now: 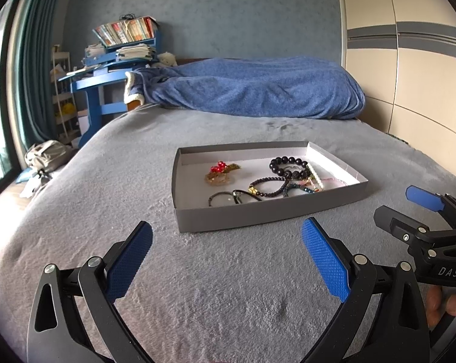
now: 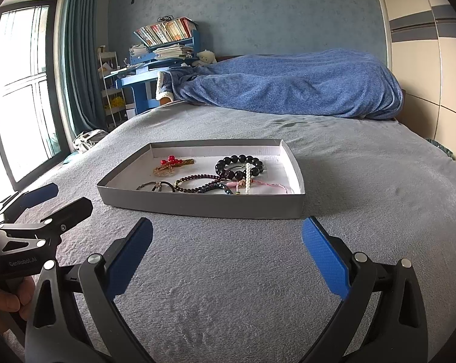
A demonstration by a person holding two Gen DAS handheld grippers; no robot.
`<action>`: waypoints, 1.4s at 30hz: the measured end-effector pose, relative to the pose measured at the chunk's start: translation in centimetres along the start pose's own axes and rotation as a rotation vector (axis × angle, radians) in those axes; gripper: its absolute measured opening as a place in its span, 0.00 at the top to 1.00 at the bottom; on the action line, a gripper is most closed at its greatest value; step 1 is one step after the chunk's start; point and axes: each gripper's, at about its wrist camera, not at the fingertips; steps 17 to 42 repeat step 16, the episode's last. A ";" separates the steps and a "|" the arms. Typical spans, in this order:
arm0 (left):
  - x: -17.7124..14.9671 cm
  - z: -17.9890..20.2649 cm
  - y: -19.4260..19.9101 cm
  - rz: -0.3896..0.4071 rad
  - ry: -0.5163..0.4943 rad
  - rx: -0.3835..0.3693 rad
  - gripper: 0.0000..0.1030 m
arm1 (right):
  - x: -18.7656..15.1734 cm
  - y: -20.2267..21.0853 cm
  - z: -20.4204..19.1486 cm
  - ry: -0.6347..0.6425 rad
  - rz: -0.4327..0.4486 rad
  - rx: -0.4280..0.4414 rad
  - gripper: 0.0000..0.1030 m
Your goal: Organize jewelry
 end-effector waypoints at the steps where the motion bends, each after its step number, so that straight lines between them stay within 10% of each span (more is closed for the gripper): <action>1: 0.0 0.0 0.0 0.000 0.000 0.000 0.05 | -0.1 0.0 0.0 0.001 0.000 0.000 0.05; 42: -0.2 0.1 -0.2 -0.002 0.002 -0.002 0.05 | -0.1 0.0 -0.2 0.001 -0.001 0.000 0.05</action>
Point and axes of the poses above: each gripper's, at about its wrist camera, not at the fingertips, and y roughly against the way its jaws point, z to its right, x to its top, and after that the axes turned 14 degrees about -y, right-handed
